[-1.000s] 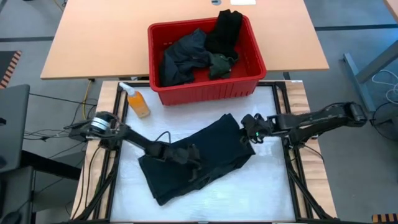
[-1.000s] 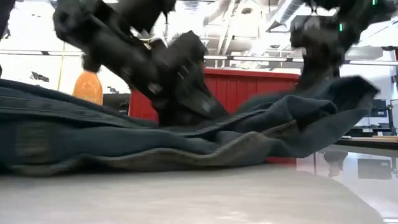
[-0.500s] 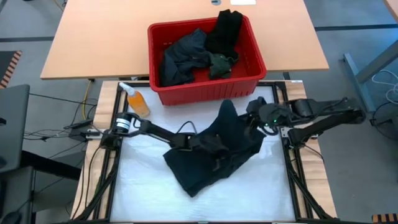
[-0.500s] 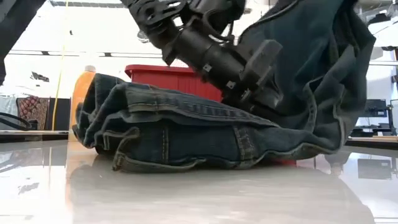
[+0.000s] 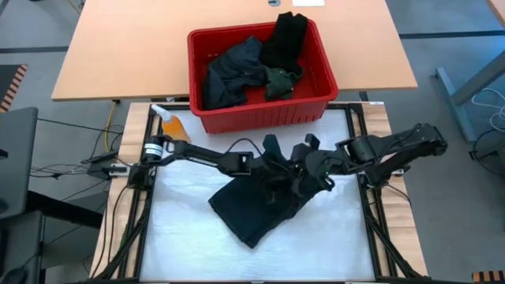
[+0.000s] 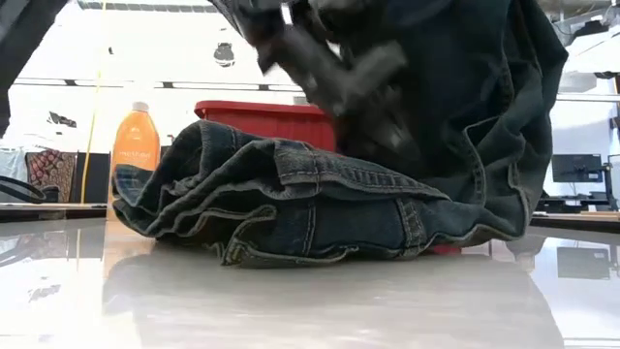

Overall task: Fold Laundry from Bin
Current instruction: Fold the dark blue jeans

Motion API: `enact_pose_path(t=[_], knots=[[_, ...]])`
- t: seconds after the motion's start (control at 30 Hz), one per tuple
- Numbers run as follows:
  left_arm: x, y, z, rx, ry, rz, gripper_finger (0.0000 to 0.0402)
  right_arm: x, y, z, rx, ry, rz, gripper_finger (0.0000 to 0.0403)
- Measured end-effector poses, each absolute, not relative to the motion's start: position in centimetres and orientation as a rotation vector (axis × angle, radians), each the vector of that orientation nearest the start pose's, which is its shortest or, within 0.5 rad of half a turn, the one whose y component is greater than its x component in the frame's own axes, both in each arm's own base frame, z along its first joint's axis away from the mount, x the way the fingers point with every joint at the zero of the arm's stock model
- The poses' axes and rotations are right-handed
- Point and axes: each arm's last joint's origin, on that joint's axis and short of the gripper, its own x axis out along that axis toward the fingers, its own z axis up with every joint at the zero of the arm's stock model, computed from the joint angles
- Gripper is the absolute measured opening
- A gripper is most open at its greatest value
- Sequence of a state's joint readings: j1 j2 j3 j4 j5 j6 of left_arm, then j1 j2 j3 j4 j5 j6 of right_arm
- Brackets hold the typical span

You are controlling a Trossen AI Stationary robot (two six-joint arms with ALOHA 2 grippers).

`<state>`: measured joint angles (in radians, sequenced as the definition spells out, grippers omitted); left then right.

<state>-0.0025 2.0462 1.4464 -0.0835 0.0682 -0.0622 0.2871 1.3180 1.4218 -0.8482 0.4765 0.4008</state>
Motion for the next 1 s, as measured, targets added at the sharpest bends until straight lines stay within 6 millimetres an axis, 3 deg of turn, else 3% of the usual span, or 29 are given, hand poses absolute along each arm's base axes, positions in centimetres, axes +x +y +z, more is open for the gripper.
enact_pose_path(t=[0.17,0.3,0.47,0.57,0.77,1.0], knots=[[42.0,-3.8,23.0,0.040,0.711,-0.040,0.0169,24.4,5.5,38.7,0.077,0.653,-0.367,0.0026],[39.0,-6.5,21.9,0.103,0.629,0.026,0.0169,23.6,5.2,39.2,0.074,0.630,-0.388,0.0025],[36.6,-6.4,18.6,-0.115,0.380,0.046,0.0169,23.6,5.5,39.5,0.070,0.604,-0.369,0.0026],[36.7,-5.5,15.8,-0.202,0.383,0.065,0.0169,24.1,5.6,40.0,0.077,0.548,-0.344,0.0026],[39.3,-3.7,14.4,-0.226,0.385,0.112,0.0169,24.6,6.2,40.8,0.115,0.461,-0.262,0.0026],[44.1,-1.0,15.4,-0.151,0.328,0.158,0.0169,24.3,6.5,42.3,0.137,0.419,-0.225,0.0026]])
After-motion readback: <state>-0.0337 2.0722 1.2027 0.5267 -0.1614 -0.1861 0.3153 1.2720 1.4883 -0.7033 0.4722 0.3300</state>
